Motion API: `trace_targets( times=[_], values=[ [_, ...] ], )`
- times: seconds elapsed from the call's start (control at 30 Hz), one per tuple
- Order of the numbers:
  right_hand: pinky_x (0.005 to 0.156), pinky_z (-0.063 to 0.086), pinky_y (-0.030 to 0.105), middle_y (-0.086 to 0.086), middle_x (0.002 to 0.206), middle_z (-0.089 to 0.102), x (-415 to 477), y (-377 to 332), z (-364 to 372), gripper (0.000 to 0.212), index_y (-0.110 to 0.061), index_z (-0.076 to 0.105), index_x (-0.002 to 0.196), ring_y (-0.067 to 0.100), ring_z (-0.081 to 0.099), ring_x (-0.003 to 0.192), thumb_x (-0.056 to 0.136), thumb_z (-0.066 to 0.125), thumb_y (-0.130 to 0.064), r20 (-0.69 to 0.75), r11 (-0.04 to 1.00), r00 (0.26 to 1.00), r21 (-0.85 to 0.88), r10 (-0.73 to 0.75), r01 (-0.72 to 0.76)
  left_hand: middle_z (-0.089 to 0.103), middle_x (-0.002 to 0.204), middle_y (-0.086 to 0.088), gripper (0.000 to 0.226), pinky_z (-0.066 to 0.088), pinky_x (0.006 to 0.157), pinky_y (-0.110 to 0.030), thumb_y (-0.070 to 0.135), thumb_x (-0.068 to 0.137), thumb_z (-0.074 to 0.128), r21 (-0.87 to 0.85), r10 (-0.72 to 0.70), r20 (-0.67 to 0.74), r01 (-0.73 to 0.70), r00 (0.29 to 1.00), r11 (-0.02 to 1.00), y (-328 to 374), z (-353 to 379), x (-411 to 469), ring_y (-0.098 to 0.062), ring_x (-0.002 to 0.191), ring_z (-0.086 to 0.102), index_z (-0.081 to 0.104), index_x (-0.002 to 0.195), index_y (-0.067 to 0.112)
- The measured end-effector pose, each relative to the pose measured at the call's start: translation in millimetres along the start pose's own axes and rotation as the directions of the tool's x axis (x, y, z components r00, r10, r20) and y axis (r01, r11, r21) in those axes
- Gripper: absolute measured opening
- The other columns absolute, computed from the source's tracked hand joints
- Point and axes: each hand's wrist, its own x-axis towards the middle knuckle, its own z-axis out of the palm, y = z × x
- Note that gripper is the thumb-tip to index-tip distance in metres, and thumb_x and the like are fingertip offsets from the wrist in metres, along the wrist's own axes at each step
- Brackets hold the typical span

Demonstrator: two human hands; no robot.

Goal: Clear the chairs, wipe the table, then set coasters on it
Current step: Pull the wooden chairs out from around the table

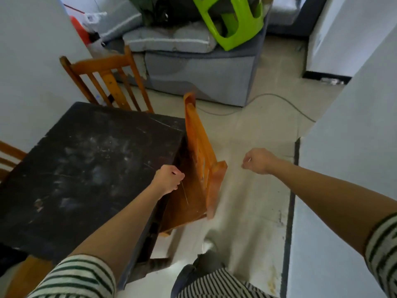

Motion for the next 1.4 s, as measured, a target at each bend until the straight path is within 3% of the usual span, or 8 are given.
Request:
trace_targets(
  times=[0.43,0.6,0.8,1.0,1.17,1.23,1.3,1.4],
  values=[
    [0.079,0.056,0.038,0.006,0.102,0.069,185,-88,-100,0.021,-0.018,0.066,0.104,0.027,0.067,0.089,0.09,0.058,-0.031,-0.134,0.962,0.976,0.191,-0.172,0.196,0.064,0.089,-0.002,0.016,0.043,0.052,-0.017,0.027,0.1,0.051,-0.214,-0.114,0.041,0.12,0.993,0.969,45,5,69,-0.011,0.071,0.061,0.063,0.104,0.017],
    [0.077,0.05,0.036,0.008,0.094,0.069,223,-161,-134,0.028,-0.014,0.069,0.1,0.026,0.062,0.087,0.097,0.052,-0.036,-0.261,0.883,0.854,0.01,-0.451,0.47,0.064,0.092,-0.002,0.021,0.045,0.056,-0.016,0.029,0.101,0.048,-0.37,-0.199,-0.011,0.181,0.98,0.911,60,0,84,-0.011,0.074,0.062,0.062,0.108,0.015],
    [0.069,0.047,0.025,-0.005,0.092,0.065,256,-229,-128,0.016,-0.024,0.068,0.098,0.01,0.06,0.083,0.093,0.06,-0.037,0.172,0.573,0.616,-0.244,-0.768,0.782,0.069,0.1,-0.006,0.028,0.057,0.078,-0.028,0.038,0.101,0.047,-0.506,-0.379,-0.085,0.288,0.921,0.813,86,12,96,-0.019,0.087,0.068,0.065,0.107,0.016],
    [0.085,0.055,0.037,-0.003,0.106,0.067,284,-223,-121,0.031,-0.023,0.068,0.109,0.017,0.063,0.096,0.091,0.06,-0.047,0.686,0.152,0.386,-0.377,-0.617,0.914,0.069,0.102,-0.002,0.036,0.05,0.096,-0.04,0.045,0.102,0.038,-0.725,-0.611,-0.062,0.385,0.789,0.571,131,44,98,-0.017,0.094,0.067,0.065,0.106,0.021],
    [0.079,0.057,0.037,-0.006,0.093,0.068,293,-213,-127,0.055,-0.029,0.071,0.1,0.017,0.064,0.082,0.084,0.044,-0.074,0.785,-0.03,0.316,-0.391,-0.534,0.92,0.065,0.111,-0.002,0.044,0.054,0.091,-0.041,0.058,0.095,0.041,-0.591,-0.665,-0.214,0.447,0.715,0.671,160,80,84,-0.021,0.097,0.064,0.056,0.115,0.022],
    [0.077,0.058,0.037,-0.006,0.093,0.067,289,-212,-130,0.065,-0.031,0.069,0.102,0.017,0.064,0.081,0.075,0.044,-0.084,0.808,-0.085,0.301,-0.394,-0.506,0.915,0.061,0.104,0.005,0.035,0.055,0.087,-0.036,0.056,0.093,0.049,-0.317,-0.687,-0.291,0.61,0.666,0.726,171,94,74,-0.016,0.091,0.062,0.047,0.113,0.027],
    [0.077,0.058,0.036,-0.007,0.094,0.067,285,-207,-133,0.068,-0.032,0.067,0.105,0.016,0.064,0.082,0.067,0.052,-0.086,0.826,-0.131,0.276,-0.383,-0.491,0.914,0.057,0.096,0.007,0.03,0.054,0.086,-0.035,0.047,0.093,0.056,-0.115,-0.685,-0.444,0.722,0.577,0.683,183,110,64,-0.016,0.086,0.061,0.043,0.113,0.027],
    [0.077,0.057,0.034,-0.006,0.096,0.067,279,-194,-137,0.059,-0.03,0.064,0.109,0.016,0.065,0.083,0.069,0.067,-0.073,0.832,-0.182,0.253,-0.383,-0.495,0.905,0.062,0.095,0.008,0.019,0.047,0.094,-0.037,0.038,0.095,0.057,-0.094,-0.679,-0.543,0.768,0.494,0.634,189,128,54,-0.016,0.089,0.063,0.047,0.107,0.028]
  ],
)
